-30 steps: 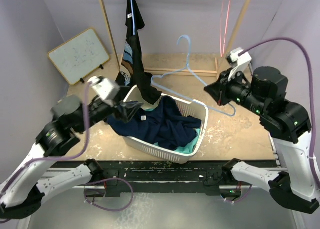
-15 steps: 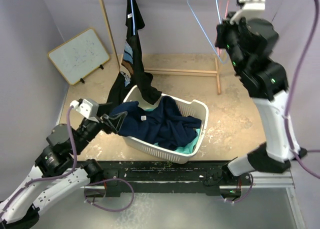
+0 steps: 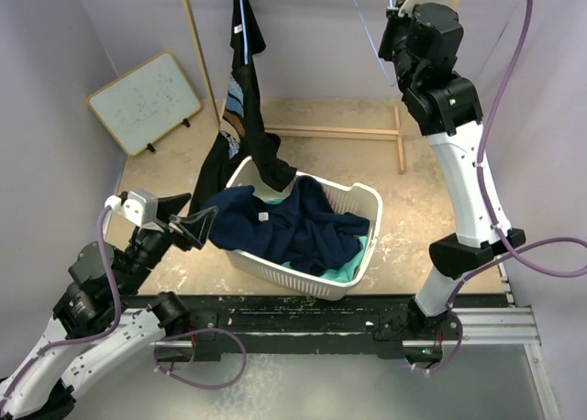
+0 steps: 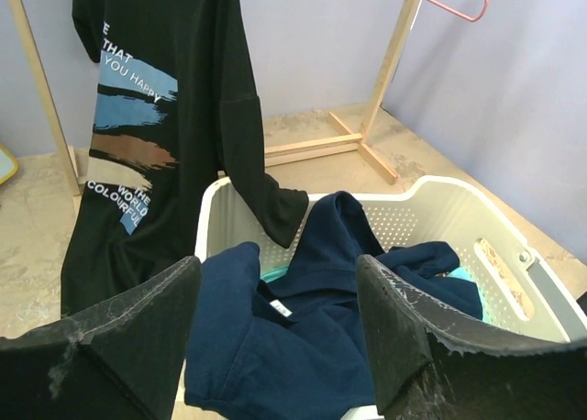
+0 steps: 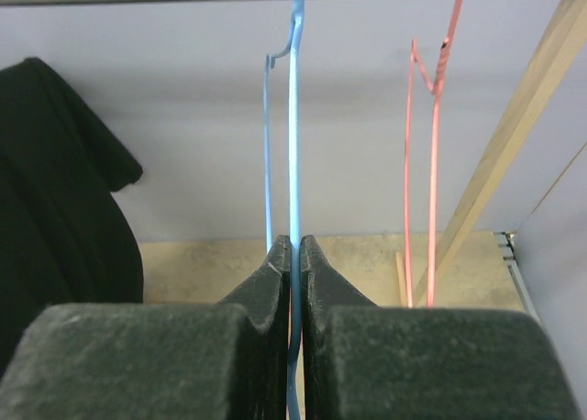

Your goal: Remove the t-shirt from the hanger

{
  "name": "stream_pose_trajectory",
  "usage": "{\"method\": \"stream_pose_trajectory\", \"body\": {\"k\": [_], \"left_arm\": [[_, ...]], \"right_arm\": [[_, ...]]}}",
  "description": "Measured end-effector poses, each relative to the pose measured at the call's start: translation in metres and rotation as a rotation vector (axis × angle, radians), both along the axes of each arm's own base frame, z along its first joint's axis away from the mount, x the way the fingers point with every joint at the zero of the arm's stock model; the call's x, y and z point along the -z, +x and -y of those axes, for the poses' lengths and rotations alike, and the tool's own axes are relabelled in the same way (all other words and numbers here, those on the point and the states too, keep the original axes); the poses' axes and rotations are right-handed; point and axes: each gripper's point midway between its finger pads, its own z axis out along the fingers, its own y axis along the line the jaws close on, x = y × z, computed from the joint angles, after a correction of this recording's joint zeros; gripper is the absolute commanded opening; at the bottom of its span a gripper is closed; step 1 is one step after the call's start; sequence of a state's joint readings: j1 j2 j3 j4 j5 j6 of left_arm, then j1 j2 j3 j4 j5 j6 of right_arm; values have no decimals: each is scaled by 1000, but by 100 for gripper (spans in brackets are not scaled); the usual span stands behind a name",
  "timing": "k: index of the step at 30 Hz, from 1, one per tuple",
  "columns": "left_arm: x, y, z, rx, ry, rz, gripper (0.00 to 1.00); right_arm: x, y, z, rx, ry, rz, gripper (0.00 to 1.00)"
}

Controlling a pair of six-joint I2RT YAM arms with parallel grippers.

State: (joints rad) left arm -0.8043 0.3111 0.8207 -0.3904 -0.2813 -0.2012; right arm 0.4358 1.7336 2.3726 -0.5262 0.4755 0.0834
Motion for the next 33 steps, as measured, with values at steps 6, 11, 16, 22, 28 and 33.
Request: {"method": "stream_pose_trajectory", "body": {"k": [6,11,16,22,28,33], "left_arm": [[5,0,1,1,13,-17,71],[9,1,2,2,16,-35,72],[13,1,2,0,22,-50,72],[14,3,2,-8,25,-58,72],[18,6,1,-26,33,-74,72],[29,16,-5,-101,37,-142,70]], "right_arm": [[-9,3,2,-6,16,36,0],[-6,8,0,-24,17,30,0],[11,18,-8,-50,10,-5,24],[45,13,-18,-111,13,-85,97],[75,-57,-7,-201,43,-119,94],[73,-147,9,-314,129,-30,89]]}}
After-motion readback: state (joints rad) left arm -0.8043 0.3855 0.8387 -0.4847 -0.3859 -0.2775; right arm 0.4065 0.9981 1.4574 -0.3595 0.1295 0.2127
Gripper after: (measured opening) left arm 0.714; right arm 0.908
